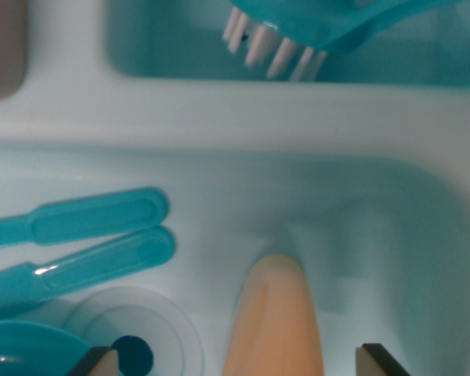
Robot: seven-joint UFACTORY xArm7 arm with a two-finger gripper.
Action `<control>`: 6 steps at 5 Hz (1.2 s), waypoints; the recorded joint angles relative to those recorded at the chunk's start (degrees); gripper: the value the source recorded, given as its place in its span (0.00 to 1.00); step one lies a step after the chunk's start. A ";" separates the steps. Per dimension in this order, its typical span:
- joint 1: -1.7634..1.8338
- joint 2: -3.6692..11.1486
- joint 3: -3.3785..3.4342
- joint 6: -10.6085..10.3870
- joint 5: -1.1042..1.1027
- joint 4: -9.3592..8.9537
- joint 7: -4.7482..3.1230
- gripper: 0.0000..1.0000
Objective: Pick detergent from the sink
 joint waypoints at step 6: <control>0.00 0.00 0.00 0.00 0.00 0.00 0.00 1.00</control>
